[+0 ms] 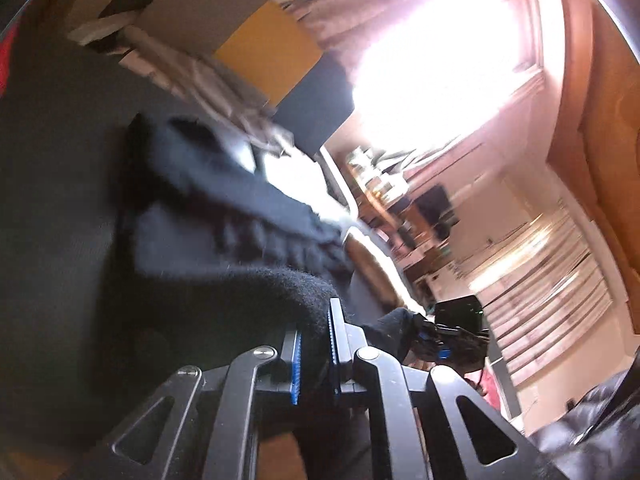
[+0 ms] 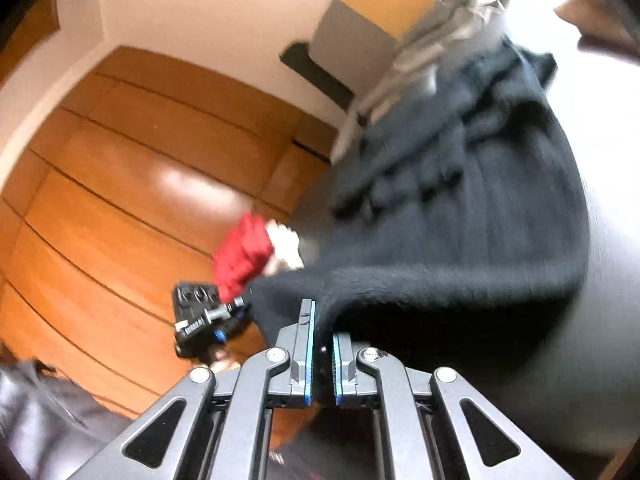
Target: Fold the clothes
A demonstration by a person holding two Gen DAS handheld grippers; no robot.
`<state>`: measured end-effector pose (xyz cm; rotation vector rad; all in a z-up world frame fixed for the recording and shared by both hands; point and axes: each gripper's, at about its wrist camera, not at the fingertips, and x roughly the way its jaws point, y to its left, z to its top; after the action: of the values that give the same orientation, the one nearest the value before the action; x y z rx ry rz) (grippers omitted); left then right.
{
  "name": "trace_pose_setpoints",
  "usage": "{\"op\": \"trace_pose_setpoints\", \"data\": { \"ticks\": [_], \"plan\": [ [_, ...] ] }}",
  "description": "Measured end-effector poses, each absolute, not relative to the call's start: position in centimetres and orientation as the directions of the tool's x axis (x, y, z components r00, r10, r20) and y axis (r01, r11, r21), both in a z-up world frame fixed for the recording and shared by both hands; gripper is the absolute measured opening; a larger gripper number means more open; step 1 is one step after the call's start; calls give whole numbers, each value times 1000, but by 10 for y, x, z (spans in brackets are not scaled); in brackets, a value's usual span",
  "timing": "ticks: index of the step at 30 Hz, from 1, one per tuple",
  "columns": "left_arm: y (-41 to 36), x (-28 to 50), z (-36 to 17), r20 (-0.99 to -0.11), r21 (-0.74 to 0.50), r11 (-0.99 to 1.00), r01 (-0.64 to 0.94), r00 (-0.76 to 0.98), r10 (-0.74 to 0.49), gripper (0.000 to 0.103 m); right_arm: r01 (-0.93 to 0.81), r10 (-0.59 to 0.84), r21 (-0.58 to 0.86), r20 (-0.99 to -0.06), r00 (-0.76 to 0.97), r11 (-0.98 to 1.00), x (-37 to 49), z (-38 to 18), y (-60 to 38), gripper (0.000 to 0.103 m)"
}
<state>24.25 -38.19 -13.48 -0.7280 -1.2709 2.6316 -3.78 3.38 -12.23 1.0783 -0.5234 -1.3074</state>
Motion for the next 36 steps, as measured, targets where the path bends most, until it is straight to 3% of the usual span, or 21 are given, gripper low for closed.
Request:
{"op": "trace_pose_setpoints", "data": {
  "ticks": [3, 7, 11, 12, 15, 18, 19, 21, 23, 24, 32, 34, 35, 36],
  "plan": [
    [-410, 205, -132, -332, -792, -605, 80, -889, 316, 9, 513, -956, 852, -227, 184, -103, -72, -106, 5, 8],
    [-459, 144, -149, -384, -816, -548, 182, -880, 279, 9, 503, -952, 843, -283, 113, -191, -125, -112, -36, 8],
    [-500, 107, -192, -491, -830, -424, 361, -834, 250, 15, 432, -917, 839, -394, 64, -330, -175, -145, -69, 13],
    [-507, 108, -198, -470, -850, -387, 358, -848, 247, 24, 400, -912, 848, -405, 66, -348, -185, -155, -70, 13],
    [-517, 128, -205, -433, -876, -333, 350, -873, 223, 26, 357, -901, 854, -428, 68, -379, -197, -177, -68, 16],
    [-519, 149, -209, -433, -877, -324, 354, -876, 214, 28, 339, -930, 886, -360, 71, -317, -193, -183, -60, 18],
    [-517, 155, -210, -445, -869, -338, 361, -869, 218, 28, 331, -941, 899, -330, 79, -287, -190, -182, -57, 21],
    [-504, 164, -210, -469, -848, -387, 363, -854, 227, 30, 322, -955, 917, -280, 96, -236, -184, -175, -53, 51],
    [-489, 167, -211, -494, -822, -439, 362, -837, 236, 33, 355, -959, 913, -257, 116, -202, -174, -165, -49, 74],
    [-481, 166, -209, -509, -804, -473, 361, -829, 232, 35, 378, -958, 906, -256, 131, -191, -168, -159, -50, 81],
    [-449, 119, -190, -647, -574, -744, 342, -746, 156, 42, 508, -869, 814, -440, 225, -281, -143, -163, -81, 80],
    [-442, 104, -196, -692, -519, -788, 333, -704, 158, 41, 543, -847, 781, -486, 214, -310, -140, -166, -87, 72],
    [-439, 99, -198, -709, -494, -807, 324, -688, 158, 39, 555, -837, 768, -504, 214, -320, -140, -168, -89, 56],
    [-436, 102, -196, -711, -477, -824, 306, -685, 158, 29, 574, -821, 748, -529, 214, -333, -139, -169, -92, 37]
  ]
}}
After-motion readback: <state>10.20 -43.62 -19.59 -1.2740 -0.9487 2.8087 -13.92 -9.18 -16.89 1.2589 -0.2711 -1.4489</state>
